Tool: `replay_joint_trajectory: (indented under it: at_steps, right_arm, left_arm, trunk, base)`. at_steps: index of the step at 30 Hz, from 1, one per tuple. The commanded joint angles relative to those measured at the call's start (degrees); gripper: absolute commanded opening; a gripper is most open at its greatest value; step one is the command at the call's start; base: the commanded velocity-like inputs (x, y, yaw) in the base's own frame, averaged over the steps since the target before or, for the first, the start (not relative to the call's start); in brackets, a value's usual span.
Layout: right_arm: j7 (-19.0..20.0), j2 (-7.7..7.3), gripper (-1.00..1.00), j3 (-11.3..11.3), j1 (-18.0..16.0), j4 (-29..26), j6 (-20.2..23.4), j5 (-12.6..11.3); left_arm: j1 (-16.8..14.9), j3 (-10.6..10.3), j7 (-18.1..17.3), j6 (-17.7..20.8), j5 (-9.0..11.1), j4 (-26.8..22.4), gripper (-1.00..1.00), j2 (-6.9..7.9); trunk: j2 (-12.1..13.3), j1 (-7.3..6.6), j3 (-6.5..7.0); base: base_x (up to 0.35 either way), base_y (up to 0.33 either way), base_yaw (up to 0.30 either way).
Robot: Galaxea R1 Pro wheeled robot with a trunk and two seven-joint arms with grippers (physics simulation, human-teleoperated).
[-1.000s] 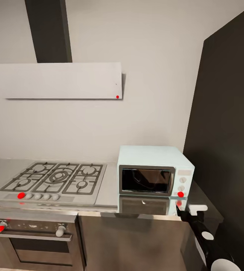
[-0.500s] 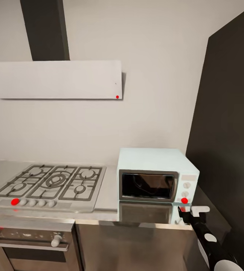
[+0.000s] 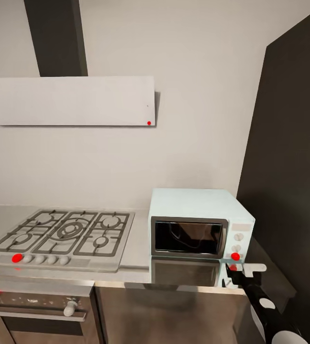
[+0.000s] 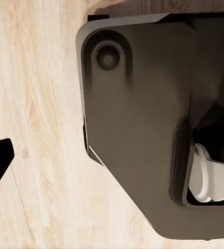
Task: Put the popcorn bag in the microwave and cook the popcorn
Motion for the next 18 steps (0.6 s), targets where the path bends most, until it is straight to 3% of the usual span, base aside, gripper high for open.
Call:
replay_joint_trajectory:
  at_steps: [1,5,7,9,18]
  right_arm:
    - [0.41,0.02,1.00,-0.55,-0.05,0.36,-0.25,0.13]
    - [0.40,-0.02,1.00,-3.10,-0.05,0.86,-0.25,-0.07]
    - [0.40,-0.01,1.00,-5.86,-0.05,0.95,-0.28,-0.07]
    - [0.40,-0.03,1.00,-6.69,-0.05,0.97,-0.29,-0.07]
    - [0.40,-0.03,1.00,-7.54,-0.05,0.99,-0.32,-0.06]
  left_arm:
    - [0.03,-0.23,-0.19,0.35,0.04,-0.12,1.00,0.02]
    - [0.03,-0.23,-0.19,0.35,0.04,-0.12,1.00,0.02]
    - [0.00,-0.23,-0.19,0.35,0.04,-0.12,1.00,0.02]
    - [0.02,-0.23,-0.19,0.36,0.04,-0.12,1.00,0.02]
    - [0.03,-0.23,-0.19,0.30,0.04,-0.12,1.00,0.02]
  trunk:
    - [-0.04,0.02,-0.02]
    - [-0.04,0.02,-0.02]
    - [-0.04,0.02,-0.02]
    - [-0.04,0.02,-0.02]
    - [-0.04,0.02,-0.02]
  base:
    - [0.000,0.000,0.000]
    - [0.000,0.000,0.000]
    - [0.000,0.000,0.000]
    - [0.000,0.000,0.000]
    - [0.000,0.000,0.000]
